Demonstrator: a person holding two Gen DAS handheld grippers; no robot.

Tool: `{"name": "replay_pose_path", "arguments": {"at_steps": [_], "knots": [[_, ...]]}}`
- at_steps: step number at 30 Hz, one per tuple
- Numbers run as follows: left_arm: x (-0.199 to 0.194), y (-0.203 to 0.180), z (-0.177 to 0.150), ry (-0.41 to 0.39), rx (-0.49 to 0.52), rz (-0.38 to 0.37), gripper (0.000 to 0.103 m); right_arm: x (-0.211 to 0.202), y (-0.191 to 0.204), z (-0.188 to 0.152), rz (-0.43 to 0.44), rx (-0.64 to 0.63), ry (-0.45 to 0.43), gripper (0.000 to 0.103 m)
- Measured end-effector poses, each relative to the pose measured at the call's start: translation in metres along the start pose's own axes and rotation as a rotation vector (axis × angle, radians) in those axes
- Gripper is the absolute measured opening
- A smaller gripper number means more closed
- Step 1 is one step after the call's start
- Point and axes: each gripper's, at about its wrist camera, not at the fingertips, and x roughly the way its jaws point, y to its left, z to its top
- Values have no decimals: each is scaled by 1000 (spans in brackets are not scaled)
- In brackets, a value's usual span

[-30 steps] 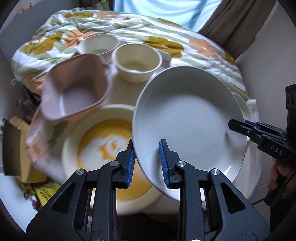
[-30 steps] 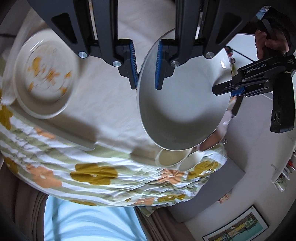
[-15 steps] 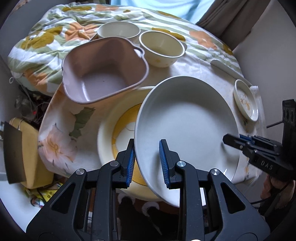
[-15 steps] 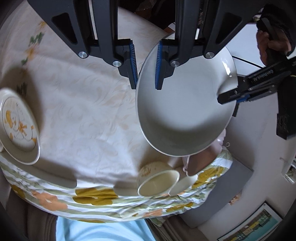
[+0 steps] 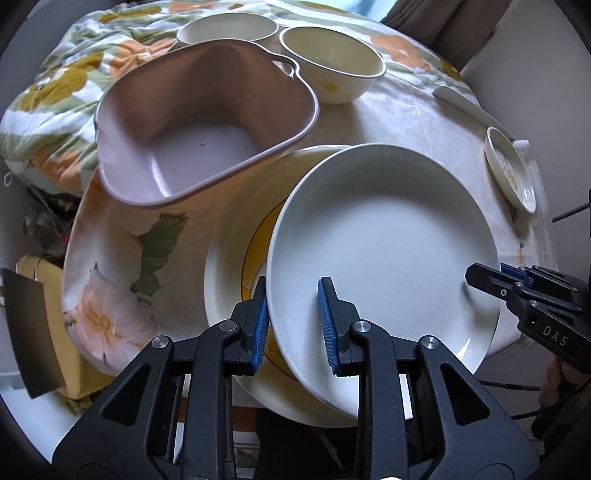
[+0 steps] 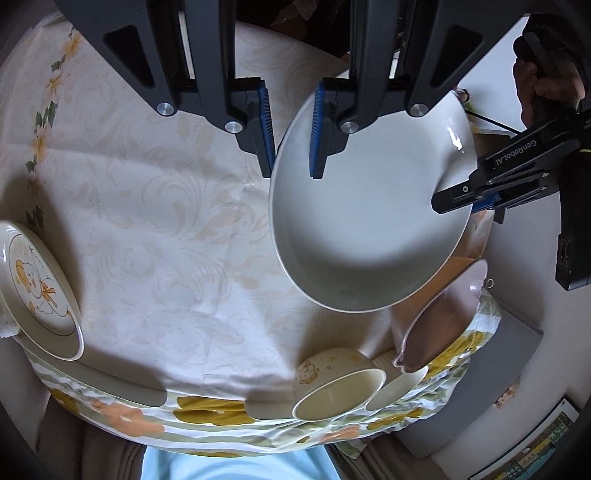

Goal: Organize plates and bowls

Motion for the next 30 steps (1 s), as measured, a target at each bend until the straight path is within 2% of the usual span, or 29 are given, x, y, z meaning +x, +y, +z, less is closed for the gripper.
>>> {"name": "replay_pose_path", "arguments": {"at_steps": [16, 18, 24, 30], "knots": [[12, -4, -7, -15, 85, 107, 23, 2, 13, -2, -58, -34, -21, 17], [11, -8, -9, -27, 115, 142, 23, 3, 14, -2, -66, -45, -24, 17], [13, -32, -18, -87, 273, 321, 23, 4, 21, -5, -95, -84, -41, 17], [13, -37, -19, -99, 326, 382, 23, 6, 22, -4, -109, -100, -48, 17]]}}
